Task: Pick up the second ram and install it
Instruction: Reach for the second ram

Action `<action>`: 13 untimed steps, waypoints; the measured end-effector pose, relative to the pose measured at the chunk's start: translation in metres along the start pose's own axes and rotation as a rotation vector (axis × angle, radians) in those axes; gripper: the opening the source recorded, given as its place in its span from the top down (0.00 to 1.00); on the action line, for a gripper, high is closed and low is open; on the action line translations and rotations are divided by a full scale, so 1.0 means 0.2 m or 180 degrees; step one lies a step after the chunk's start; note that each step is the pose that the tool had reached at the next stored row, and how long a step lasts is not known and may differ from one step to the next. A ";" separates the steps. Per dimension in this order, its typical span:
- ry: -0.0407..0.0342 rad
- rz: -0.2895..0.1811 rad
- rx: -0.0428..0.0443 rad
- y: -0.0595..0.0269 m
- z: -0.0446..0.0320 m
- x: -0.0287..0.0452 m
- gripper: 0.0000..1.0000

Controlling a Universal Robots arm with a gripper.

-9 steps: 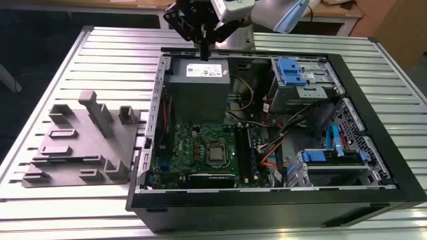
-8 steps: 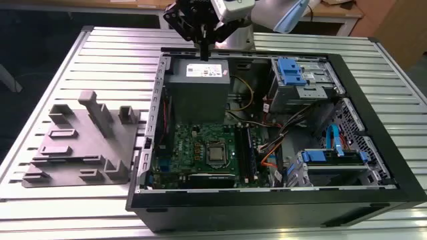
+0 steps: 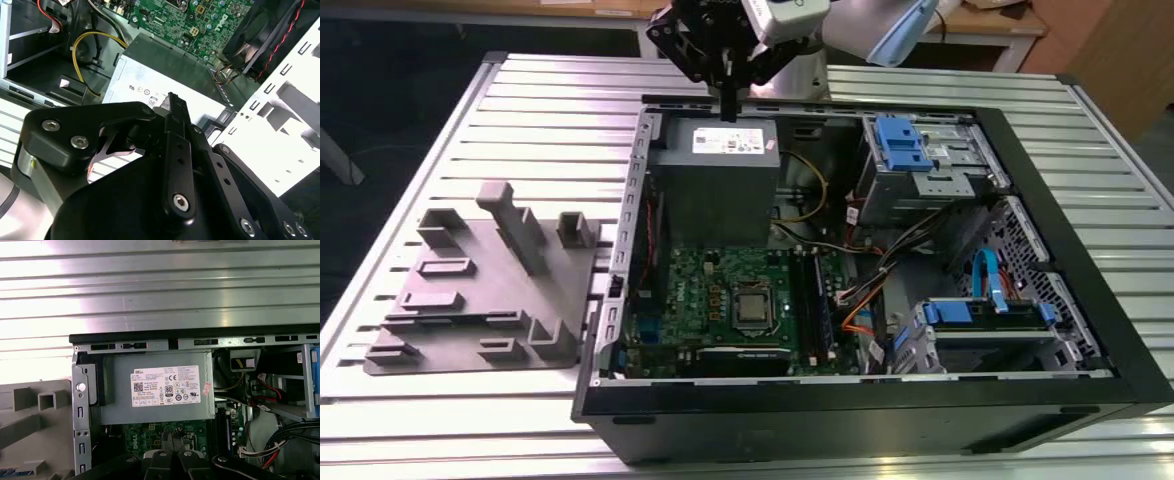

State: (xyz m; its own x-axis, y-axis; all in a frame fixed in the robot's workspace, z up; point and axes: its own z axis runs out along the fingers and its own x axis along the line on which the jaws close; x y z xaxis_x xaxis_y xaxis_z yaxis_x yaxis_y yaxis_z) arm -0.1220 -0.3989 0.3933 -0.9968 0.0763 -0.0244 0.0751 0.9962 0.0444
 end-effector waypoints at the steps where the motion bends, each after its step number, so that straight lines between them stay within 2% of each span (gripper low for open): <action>1: 0.0000 0.0000 0.0000 0.000 0.000 0.000 0.93; 6: 0.0000 0.0000 0.0000 -0.002 -0.001 0.021 0.93; 13: 0.0000 0.0000 0.0000 -0.006 -0.001 0.073 0.93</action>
State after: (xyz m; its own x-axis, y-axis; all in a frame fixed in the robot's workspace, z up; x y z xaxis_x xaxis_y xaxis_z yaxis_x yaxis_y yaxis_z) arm -0.1366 -0.3989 0.3931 -0.9968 0.0763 -0.0245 0.0752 0.9962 0.0444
